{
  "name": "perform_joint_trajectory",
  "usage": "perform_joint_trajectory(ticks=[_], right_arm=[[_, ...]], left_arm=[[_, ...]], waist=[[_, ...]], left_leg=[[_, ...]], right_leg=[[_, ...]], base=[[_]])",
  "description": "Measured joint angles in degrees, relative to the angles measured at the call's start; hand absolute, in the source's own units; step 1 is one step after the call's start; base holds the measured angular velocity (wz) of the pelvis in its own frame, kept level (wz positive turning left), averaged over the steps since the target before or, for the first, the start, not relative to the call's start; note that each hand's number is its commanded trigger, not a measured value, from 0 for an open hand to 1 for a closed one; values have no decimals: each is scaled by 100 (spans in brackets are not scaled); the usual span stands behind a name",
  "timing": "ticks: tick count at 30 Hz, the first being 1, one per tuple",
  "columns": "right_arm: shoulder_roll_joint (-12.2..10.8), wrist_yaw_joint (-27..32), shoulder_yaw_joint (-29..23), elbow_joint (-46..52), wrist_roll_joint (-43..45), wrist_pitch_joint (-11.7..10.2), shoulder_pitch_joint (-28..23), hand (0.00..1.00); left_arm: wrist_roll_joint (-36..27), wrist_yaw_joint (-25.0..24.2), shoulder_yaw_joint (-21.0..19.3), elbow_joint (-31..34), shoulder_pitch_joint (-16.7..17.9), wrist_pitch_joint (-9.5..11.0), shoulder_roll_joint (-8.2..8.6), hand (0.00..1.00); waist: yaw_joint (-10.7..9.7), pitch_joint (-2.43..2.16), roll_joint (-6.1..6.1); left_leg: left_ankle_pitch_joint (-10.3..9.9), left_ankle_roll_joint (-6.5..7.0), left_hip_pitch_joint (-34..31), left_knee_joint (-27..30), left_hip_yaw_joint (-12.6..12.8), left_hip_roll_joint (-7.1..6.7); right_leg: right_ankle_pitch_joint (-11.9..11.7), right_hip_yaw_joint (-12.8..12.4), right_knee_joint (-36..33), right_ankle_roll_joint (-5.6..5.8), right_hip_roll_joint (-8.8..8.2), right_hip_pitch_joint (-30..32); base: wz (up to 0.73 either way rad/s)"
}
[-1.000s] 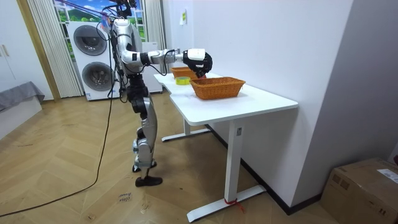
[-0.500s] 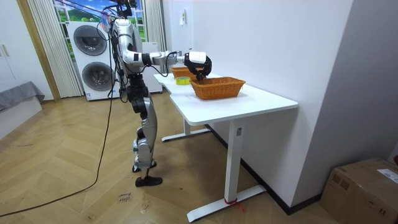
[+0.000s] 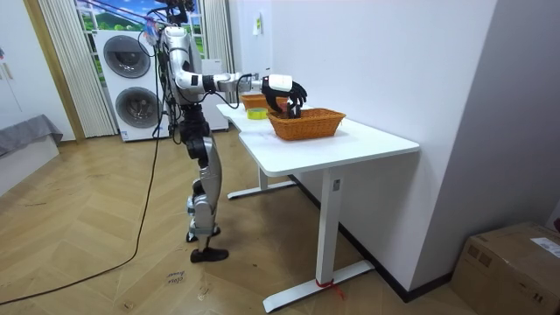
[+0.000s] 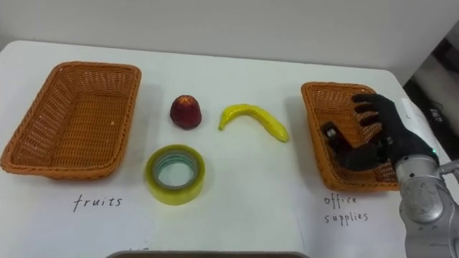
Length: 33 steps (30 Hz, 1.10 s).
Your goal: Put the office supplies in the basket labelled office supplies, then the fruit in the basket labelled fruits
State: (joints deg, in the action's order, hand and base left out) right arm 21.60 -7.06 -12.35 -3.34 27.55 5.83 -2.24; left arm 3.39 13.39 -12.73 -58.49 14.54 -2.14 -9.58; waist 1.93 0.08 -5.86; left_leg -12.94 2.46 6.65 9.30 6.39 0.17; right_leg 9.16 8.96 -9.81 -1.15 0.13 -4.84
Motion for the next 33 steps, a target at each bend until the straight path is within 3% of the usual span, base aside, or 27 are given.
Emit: perform_joint_trajectory(ticks=[25,33], right_arm=[[0,1,-1,14,32,0,2,0],[0,2,-2,486,-9,-3,80,0]], left_arm=[[1,-5,55,0,0,0,-1,0],[-80,-4,57,-5,1,5,-1,0]], waist=[[-3,-4,-10],[-15,-11,-33]], left_leg=[[0,0,-6,-12,1,-1],[0,0,-8,-12,1,1]], right_leg=[[0,-5,-1,0,-1,1],[0,-27,-13,0,-1,9]], base=[[0],[0]])
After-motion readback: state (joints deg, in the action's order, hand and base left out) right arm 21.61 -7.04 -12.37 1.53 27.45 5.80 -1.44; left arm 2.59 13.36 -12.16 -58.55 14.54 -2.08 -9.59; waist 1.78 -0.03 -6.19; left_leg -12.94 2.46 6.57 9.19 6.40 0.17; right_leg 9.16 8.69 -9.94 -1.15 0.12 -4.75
